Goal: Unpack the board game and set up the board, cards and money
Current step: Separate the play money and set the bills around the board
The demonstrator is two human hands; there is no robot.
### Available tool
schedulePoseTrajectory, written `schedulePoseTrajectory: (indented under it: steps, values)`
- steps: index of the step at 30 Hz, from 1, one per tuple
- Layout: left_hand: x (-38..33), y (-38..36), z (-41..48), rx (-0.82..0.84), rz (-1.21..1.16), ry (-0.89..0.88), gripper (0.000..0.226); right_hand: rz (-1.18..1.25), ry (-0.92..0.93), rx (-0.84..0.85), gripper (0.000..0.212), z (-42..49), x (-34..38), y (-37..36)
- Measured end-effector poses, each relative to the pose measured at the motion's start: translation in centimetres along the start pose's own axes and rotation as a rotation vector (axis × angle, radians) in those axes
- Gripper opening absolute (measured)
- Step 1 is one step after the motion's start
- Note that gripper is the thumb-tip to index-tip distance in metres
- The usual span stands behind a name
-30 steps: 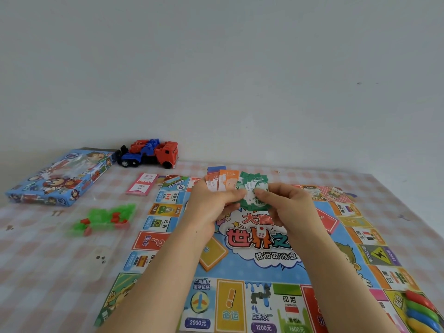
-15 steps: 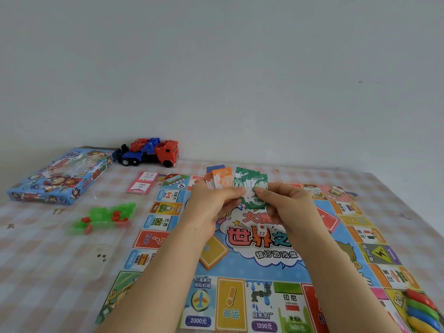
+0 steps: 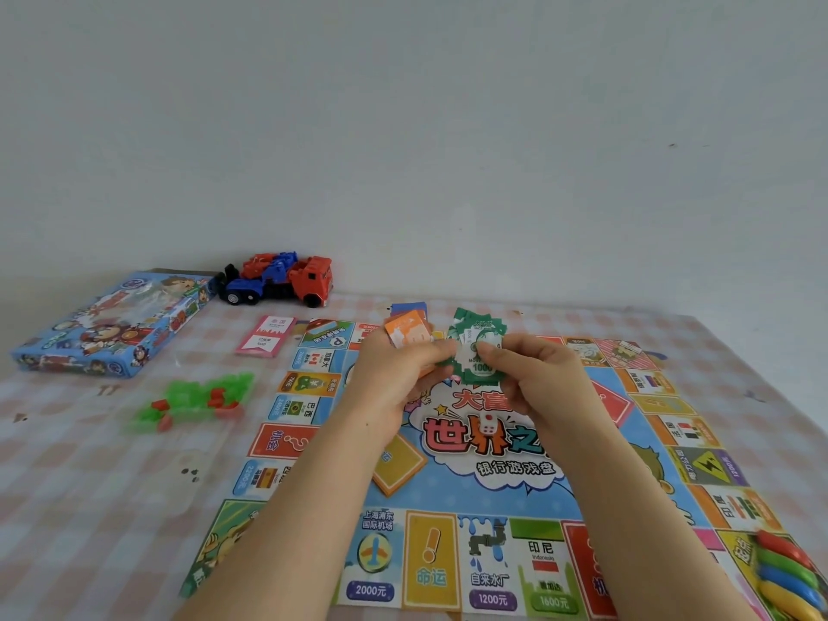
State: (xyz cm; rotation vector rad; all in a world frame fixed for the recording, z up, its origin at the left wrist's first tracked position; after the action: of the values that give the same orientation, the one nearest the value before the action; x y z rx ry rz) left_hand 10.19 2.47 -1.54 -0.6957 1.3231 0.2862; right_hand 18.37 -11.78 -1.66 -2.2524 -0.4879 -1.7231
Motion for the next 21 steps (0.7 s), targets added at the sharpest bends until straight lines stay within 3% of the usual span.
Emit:
schedulePoseTrajectory:
  steps: [3,9,14,17,21]
  values:
    - [0.1,-0.3,0.0,0.011,-0.068,0.044,0.006,0.013,-0.019,-0.026,0.013,0.1,0.0,0.4]
    - [0.6,-0.1,0.3,0.002,-0.22,0.115,0.016,0.02,-0.017,-0.165,0.011,0.4,0.4,2.5]
    - [0.6,-0.8,-0.1,0.108,-0.087,0.082,0.006,0.007,-0.012,-0.068,0.004,0.3,0.4,1.6]
    - [0.6,-0.8,0.0,0.1,-0.003,0.04,0.028,-0.025,-0.007,-0.018,0.004,0.1,0.4,0.6]
    - [0.5,-0.1,0.3,0.061,0.094,0.0,0.03,-0.042,-0.014,-0.012,0.009,0.0,0.4,0.3]
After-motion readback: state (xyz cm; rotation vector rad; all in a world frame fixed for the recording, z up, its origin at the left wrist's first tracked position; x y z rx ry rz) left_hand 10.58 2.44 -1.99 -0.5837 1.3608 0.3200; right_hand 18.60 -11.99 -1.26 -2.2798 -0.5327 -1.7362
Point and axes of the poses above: each hand's wrist, its own z-axis towards the middle knuckle, its own y-axis out of the back of the hand, x = y × z, the point moved 9 cm from there along z, towards the middle knuckle, and after that the axes turned 13 degrees about -y, right-handed, at the moved point
